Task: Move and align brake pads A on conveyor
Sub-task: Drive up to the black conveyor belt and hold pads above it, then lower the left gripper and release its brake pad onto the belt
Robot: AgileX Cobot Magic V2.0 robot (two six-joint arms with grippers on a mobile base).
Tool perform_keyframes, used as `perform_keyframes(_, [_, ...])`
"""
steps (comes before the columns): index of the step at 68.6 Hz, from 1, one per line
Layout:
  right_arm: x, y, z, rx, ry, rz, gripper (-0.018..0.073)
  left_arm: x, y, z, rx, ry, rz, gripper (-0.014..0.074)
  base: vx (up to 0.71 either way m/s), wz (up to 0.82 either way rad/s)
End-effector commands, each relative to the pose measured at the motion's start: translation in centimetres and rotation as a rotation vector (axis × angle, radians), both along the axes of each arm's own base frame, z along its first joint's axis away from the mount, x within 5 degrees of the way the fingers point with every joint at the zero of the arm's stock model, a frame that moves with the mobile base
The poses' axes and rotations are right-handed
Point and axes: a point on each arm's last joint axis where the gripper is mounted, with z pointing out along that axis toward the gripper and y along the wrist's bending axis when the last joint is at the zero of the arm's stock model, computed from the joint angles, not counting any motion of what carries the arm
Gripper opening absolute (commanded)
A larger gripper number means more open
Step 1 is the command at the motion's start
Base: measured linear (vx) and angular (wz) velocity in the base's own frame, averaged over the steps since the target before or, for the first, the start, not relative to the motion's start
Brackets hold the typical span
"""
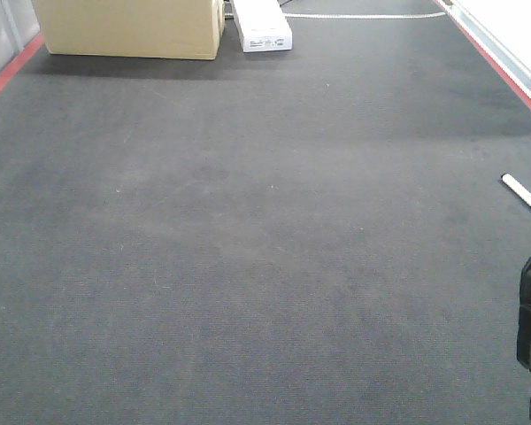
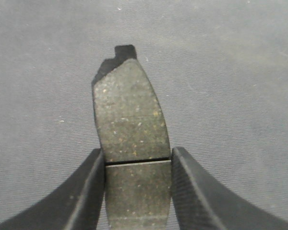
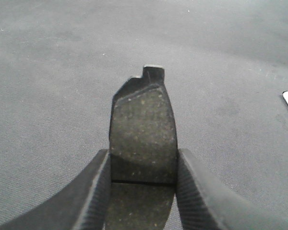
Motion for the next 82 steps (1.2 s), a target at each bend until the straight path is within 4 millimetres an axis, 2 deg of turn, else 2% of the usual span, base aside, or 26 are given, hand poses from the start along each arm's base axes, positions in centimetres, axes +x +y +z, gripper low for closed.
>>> perform_keyframes(1, [0.3,-0.2,1.7,0.019,-0.106,-0.025,-0.0003,0.6,-0.5,1.4,-0.069,-0.088,-0.010,0.0063,0.00,0.00])
perform_keyframes(14, [0.3,-0.2,1.7,0.019,-0.105,-0.025,-0.0003,3.3,-1.7,2.1,-0.120,-0.077,-0.106,0.0080,0.00,0.00])
perform_keyframes(21, [0.3,-0.2,1.7,0.019,-0.105,-0.025,-0.0003,5.6,-2.3,2.9,-0.163,-0.060,-0.134,0.0098,0.00,0.00])
perform_keyframes(33, [0.3,-0.2,1.7,0.019,-0.105,-0.025,-0.0003,10.1,-4.0,2.9,-0.185,0.006,-0.201,0.0125,0.00,0.00])
perform_keyframes(42, [0.3,-0.2,1.7,0.019,-0.105,-0.025,-0.0003,13.1,-7.2,1.4,-0.146,0.075,-0.299,0.0129,0.00,0.00])
perform_keyframes(47, [0.3,-0.2,1.7,0.019,-0.105,-0.025,-0.0003,14.5,-8.1,0.2,-0.118,0.116,-0.306,0.0129,0.00,0.00])
perform_keyframes(65, [0.3,-0.2,1.7,0.019,-0.105,-0.025,-0.0003,17.5,-8.4,-5.3,-0.196,0.340,-0.088,0.0139,0.00,0.00])
perform_keyframes(82, [0.3,-0.2,1.7,0.019,-0.105,-0.025,-0.0003,18.3,-8.7,-8.4,-0.188,0.447,-0.060,0.0201,0.00,0.00])
